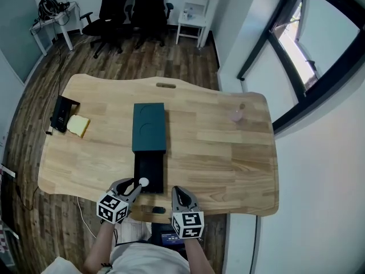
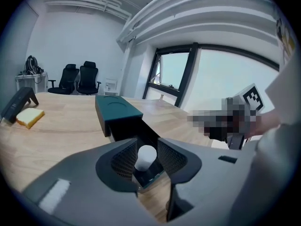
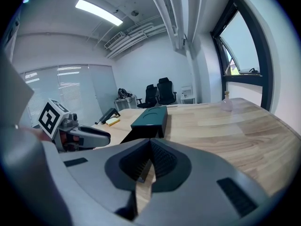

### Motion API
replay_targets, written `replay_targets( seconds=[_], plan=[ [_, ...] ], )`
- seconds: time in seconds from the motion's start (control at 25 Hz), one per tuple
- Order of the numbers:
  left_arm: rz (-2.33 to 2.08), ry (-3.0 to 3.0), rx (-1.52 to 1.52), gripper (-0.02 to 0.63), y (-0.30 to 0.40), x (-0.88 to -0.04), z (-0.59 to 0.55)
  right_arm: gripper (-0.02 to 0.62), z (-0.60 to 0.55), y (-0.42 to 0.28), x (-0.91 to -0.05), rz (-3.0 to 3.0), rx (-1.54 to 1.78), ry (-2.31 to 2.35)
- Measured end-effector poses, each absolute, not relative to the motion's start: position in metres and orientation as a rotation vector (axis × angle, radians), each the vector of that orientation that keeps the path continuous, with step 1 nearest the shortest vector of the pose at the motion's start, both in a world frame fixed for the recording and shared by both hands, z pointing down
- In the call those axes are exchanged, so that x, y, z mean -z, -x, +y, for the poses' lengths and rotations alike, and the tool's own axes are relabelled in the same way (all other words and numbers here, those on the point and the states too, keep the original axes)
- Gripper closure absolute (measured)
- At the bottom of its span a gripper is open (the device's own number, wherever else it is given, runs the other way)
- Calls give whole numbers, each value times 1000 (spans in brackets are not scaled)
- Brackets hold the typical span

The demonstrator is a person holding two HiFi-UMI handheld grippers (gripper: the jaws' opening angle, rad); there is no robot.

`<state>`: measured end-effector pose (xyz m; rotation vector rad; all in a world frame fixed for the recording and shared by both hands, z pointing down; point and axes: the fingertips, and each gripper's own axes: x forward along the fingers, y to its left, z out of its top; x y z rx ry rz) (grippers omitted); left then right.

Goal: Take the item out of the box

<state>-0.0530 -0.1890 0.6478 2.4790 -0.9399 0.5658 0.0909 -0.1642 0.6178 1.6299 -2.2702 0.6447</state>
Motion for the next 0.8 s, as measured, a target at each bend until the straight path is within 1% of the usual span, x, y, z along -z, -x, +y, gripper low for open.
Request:
replay_targets(
  seconds=[0.36, 0.6, 0.8],
  plan=[
    [-829, -2544, -850, 402, 35, -684, -185, 591, -180, -91, -643, -2247, -700, -1601],
    [-788, -2594, -962, 400, 26, -698, -191, 591, -190, -99, -657, -2213, -733, -1604],
    [-767, -2602, -970, 400, 20, -706, -193, 591, -197, -105, -661, -2203, -754, -1611]
  ],
)
